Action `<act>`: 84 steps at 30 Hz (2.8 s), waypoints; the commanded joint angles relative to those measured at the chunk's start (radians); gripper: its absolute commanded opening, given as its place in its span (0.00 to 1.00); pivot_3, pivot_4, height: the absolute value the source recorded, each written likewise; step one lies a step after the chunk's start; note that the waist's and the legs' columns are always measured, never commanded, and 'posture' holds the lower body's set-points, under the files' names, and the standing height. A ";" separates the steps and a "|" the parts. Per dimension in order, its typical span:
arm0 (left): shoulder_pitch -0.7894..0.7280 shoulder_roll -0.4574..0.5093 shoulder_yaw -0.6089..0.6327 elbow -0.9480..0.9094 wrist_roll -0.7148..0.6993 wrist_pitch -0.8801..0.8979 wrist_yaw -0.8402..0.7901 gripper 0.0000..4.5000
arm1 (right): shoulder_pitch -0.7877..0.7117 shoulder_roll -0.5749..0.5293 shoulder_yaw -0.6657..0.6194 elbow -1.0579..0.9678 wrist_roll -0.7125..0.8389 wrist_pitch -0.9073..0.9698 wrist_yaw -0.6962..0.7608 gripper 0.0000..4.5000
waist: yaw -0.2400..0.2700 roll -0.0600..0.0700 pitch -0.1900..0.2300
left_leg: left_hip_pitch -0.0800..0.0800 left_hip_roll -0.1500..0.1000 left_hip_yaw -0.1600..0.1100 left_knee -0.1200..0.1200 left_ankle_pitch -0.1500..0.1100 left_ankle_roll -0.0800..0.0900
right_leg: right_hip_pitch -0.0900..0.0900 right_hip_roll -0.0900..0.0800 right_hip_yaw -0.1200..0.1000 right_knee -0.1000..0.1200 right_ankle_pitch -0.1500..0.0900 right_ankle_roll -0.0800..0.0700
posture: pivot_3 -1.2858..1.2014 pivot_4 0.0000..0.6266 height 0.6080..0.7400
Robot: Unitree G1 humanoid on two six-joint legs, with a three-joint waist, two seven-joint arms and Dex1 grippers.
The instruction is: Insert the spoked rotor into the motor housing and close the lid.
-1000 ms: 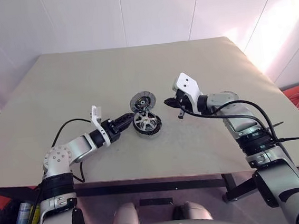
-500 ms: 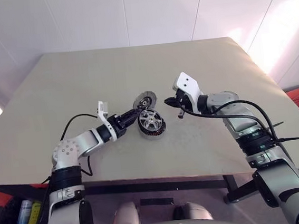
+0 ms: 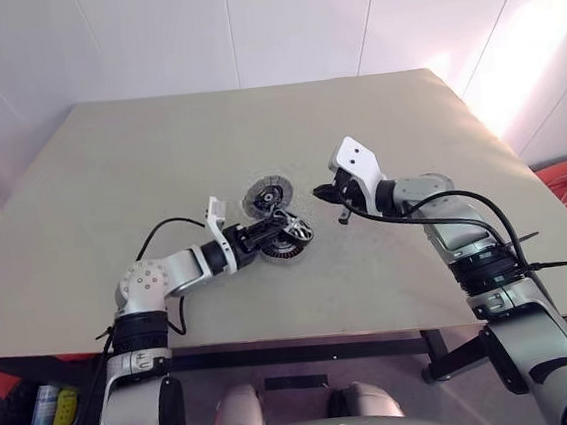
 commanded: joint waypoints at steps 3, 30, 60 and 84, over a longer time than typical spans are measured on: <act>0.010 0.025 0.050 -0.060 -0.022 0.011 -0.004 0.59 | -0.020 0.000 -0.022 -0.040 0.012 -0.017 0.000 0.00 | 0.000 0.000 0.000 | 0.000 0.000 0.000 0.000 0.000 0.000 | 0.000 0.000 0.000 0.000 0.000 0.000 | 0.52 0.00 1.00; 0.112 0.115 0.233 -0.192 -0.135 -0.048 0.015 0.59 | 0.099 -0.091 -0.026 -0.214 0.069 0.074 0.090 0.00 | 0.000 0.000 0.000 | 0.002 0.000 0.000 0.000 -0.001 0.002 | 0.002 0.000 0.000 0.000 0.000 0.000 | 0.52 0.00 1.00; 0.079 0.203 0.261 -0.131 -0.109 -0.138 0.016 0.59 | 0.034 0.145 0.117 -0.152 0.043 0.074 0.037 0.00 | -0.002 0.000 0.000 | 0.002 0.000 0.000 0.000 -0.001 -0.004 | 0.001 0.000 0.000 0.000 0.000 0.000 | 0.52 0.00 1.00; 0.058 0.185 0.232 -0.091 -0.090 -0.151 -0.005 0.59 | 0.008 0.035 0.015 -0.210 0.071 0.108 0.022 0.00 | -0.001 0.000 0.000 | 0.002 0.000 0.000 -0.001 -0.001 -0.004 | 0.001 0.000 0.000 0.000 0.000 0.000 | 0.52 0.00 1.00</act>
